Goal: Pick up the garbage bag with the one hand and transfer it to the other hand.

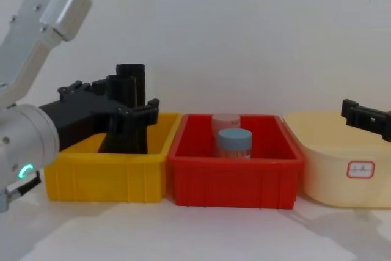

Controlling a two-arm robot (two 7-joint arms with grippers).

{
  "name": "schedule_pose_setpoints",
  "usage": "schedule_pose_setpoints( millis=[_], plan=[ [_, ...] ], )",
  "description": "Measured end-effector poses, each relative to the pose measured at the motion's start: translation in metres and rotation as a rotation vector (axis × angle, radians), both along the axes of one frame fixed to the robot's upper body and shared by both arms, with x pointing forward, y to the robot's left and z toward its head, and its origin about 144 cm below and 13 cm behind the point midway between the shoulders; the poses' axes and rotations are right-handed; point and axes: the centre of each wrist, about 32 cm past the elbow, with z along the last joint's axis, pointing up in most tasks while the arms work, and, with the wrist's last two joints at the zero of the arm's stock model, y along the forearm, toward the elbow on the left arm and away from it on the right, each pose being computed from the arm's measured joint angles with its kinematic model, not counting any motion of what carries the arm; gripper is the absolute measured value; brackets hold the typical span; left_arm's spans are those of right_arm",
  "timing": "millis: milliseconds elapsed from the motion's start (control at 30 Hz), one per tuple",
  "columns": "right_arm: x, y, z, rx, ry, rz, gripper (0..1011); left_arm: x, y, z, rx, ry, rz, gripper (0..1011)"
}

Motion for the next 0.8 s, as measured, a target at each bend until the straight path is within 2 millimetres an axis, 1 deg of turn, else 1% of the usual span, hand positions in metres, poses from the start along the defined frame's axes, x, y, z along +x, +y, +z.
schedule_pose_setpoints(
  millis=[467,633,800],
  plan=[
    [0.0,0.0,0.0,0.0,0.0,0.0,1000,0.006,0.024,-0.003,-0.067,0.022,0.059,1001],
    [0.0,0.0,0.0,0.0,0.0,0.0,1001,0.012,0.032,-0.004,-0.103,0.042,0.083,1002],
    [0.0,0.0,0.0,0.0,0.0,0.0,1000,0.022,0.037,-0.006,-0.141,0.077,0.096,1001]
  ],
)
